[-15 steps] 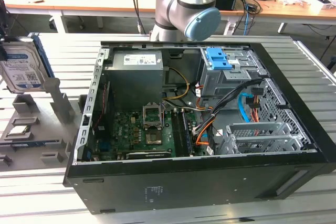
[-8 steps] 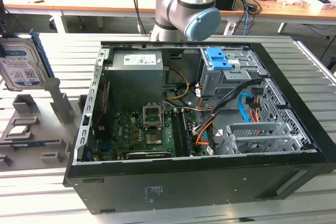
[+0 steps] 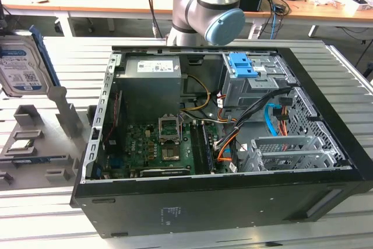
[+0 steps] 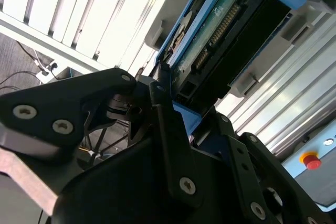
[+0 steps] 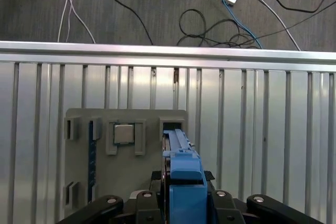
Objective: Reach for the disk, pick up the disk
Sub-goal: 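Pick up the disk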
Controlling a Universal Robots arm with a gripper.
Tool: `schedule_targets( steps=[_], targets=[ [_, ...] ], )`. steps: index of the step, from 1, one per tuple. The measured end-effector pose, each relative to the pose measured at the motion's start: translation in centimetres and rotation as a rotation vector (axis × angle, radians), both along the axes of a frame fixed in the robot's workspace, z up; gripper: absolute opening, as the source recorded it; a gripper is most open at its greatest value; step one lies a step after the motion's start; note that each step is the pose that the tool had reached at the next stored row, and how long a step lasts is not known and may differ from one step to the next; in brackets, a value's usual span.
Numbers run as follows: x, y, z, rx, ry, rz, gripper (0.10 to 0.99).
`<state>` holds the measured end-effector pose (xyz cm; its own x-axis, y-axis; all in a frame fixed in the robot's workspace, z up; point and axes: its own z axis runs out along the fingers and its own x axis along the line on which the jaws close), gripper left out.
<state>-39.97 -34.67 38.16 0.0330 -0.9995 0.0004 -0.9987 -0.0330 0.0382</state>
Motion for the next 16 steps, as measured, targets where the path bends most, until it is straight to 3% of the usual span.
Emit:
schedule_targets(
  steps=[13, 16],
  targets=[
    [0.02, 0.0, 2.22, 0.0, 0.0, 0.0, 0.369],
    [0.03, 0.0, 3.23, 0.0, -0.0001, 0.0, 0.369]
  ],
)
